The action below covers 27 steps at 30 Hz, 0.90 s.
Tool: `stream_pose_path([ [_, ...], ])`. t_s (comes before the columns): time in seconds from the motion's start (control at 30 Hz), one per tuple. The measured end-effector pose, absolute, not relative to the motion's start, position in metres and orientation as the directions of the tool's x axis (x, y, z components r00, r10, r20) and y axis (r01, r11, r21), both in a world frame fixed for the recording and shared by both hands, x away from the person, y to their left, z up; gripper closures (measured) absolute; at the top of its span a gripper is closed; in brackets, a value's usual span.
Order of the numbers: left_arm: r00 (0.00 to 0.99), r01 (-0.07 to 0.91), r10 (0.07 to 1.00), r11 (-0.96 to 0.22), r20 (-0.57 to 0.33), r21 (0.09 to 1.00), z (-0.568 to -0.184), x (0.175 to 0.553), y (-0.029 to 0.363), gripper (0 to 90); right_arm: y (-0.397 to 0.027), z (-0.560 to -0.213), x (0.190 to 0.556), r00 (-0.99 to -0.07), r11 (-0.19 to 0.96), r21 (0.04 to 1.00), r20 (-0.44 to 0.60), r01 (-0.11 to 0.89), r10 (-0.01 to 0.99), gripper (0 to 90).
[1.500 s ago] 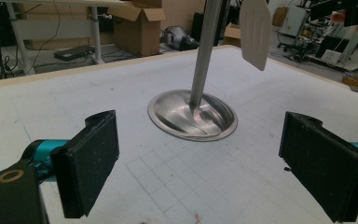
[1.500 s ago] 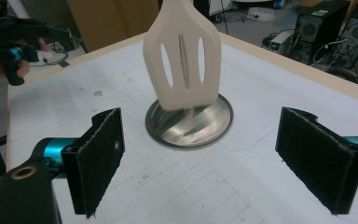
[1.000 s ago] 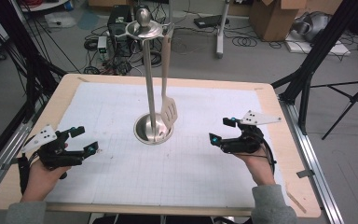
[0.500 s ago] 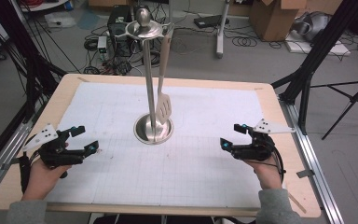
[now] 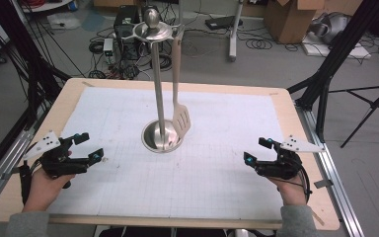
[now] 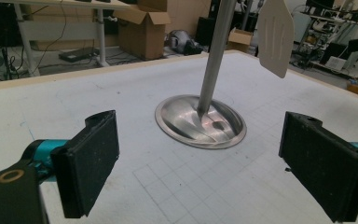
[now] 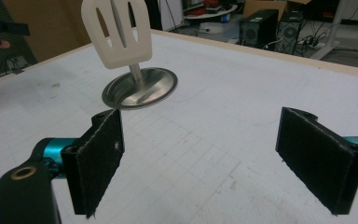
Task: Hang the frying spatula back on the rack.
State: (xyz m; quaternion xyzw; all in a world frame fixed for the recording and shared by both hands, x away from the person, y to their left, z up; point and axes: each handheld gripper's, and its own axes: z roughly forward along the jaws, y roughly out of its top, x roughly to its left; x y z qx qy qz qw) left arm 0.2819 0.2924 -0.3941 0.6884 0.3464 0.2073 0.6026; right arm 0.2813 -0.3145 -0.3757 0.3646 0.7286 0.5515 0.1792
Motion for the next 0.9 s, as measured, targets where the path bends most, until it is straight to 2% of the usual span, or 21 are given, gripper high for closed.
stream_pose_path([
  [0.9,0.629,0.249,0.769,-0.058,-0.116,0.967,-0.4,0.283,0.298,13.4,-0.354,-0.393,0.254,-0.568,0.032,0.933,0.191,0.357,0.8,14.4],
])
